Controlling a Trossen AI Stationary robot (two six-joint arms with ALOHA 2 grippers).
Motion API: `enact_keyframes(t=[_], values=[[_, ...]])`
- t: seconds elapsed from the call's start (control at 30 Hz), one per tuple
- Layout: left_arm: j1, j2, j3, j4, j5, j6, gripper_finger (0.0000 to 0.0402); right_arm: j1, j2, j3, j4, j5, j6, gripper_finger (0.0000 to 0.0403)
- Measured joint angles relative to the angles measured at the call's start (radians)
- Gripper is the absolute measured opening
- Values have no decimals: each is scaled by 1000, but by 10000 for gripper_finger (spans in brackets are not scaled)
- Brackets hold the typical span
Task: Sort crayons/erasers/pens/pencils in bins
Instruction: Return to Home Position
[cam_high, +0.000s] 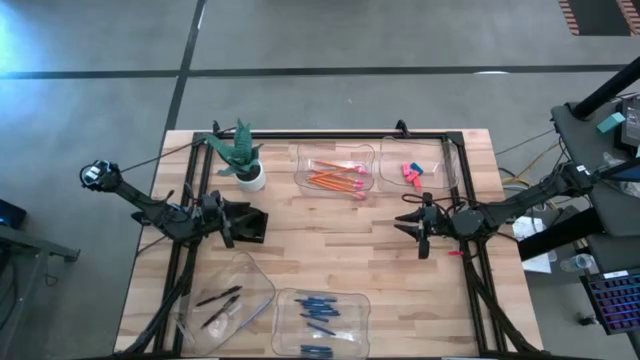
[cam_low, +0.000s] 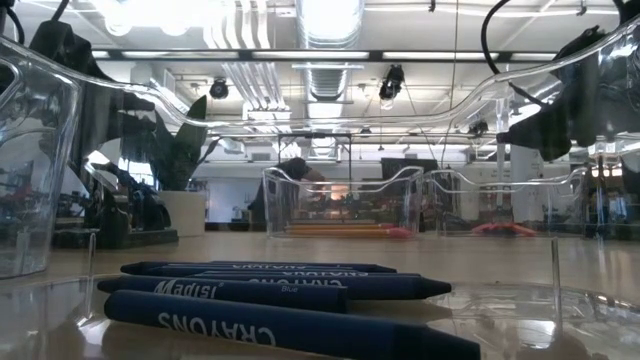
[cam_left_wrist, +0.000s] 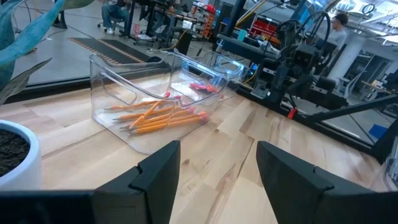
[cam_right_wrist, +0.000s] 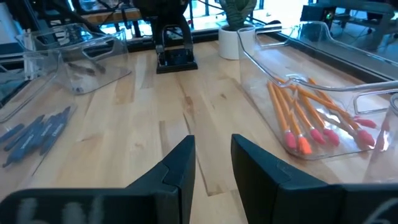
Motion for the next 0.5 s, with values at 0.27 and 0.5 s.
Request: enact_keyframes(t=[0.27, 0.5], values=[[0, -2, 0, 0, 0, -1, 198, 0, 0, 0, -5, 0, -1, 95], [0, -2, 0, 0, 1, -1, 198, 0, 0, 0, -5, 0, -1, 95]])
